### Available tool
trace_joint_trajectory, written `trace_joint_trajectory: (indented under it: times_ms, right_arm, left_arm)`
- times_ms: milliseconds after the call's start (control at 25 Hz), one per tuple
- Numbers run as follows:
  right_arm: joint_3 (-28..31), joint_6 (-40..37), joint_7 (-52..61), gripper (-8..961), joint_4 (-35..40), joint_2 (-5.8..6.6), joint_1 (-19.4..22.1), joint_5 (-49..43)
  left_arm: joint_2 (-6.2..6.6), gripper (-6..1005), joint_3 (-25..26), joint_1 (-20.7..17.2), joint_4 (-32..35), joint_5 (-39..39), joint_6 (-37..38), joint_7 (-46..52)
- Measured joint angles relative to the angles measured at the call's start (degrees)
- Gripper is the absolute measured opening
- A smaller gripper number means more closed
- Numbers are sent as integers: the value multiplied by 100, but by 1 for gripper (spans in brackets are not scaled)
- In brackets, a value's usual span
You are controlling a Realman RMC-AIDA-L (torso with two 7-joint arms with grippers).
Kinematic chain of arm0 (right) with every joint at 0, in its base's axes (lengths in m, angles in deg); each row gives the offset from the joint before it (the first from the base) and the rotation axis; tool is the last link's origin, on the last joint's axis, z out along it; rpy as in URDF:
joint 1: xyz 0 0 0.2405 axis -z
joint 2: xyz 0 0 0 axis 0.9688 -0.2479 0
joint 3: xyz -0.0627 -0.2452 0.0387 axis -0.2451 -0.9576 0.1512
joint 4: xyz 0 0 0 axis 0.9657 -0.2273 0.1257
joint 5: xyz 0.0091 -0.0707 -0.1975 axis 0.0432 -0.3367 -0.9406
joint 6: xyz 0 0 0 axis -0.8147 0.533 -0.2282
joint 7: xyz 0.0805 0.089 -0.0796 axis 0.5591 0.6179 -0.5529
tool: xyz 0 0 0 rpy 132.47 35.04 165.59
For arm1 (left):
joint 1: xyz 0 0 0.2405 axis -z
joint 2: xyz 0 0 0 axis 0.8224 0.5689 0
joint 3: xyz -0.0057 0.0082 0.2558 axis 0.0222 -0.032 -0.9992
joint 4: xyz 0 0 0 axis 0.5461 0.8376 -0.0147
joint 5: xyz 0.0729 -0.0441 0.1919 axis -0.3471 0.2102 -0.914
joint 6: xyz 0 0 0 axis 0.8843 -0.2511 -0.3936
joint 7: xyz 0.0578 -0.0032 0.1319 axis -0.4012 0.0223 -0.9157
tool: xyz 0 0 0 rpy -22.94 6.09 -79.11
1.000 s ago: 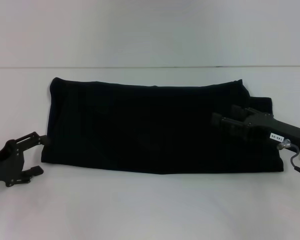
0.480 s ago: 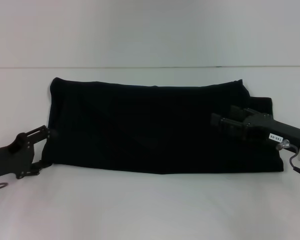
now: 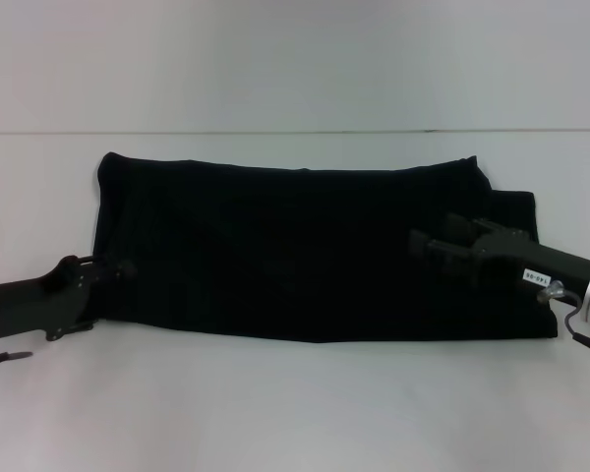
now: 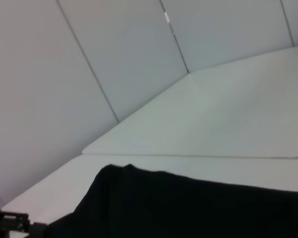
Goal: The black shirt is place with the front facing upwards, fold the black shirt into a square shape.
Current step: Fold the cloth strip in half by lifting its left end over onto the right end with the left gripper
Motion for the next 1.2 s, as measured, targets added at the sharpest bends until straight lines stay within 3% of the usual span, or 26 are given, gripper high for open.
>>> trace_joint_trajectory:
  times_ms: [280,440,560,880,1080,1200]
  right_arm:
    - [-269,14,-107,888,47,0,0,-35]
    - [-524,-245,-815,888,102,31,1,-360]
    - [-748,-421,-1359,888,214,29,19,-599]
    - [-787,-478,-1445,889,337,-9,53,-663]
    - [-790,-478,-1461,889,329,-9,54,-666]
    - [-793,-478,-1462,889,321,-9,54,-668]
  left_arm:
    - [1,676,-7,22,5,2,-20,-47]
    - [3,596,-4,10,7,21,1,-66]
    - [3,455,-3,9,8,24,13,-69]
    - [0,131,-3,3,17,59,59,-147]
    - [34,103,57,5,111,90,146,-152]
    - [147,103,56,23,189,92,243,-151]
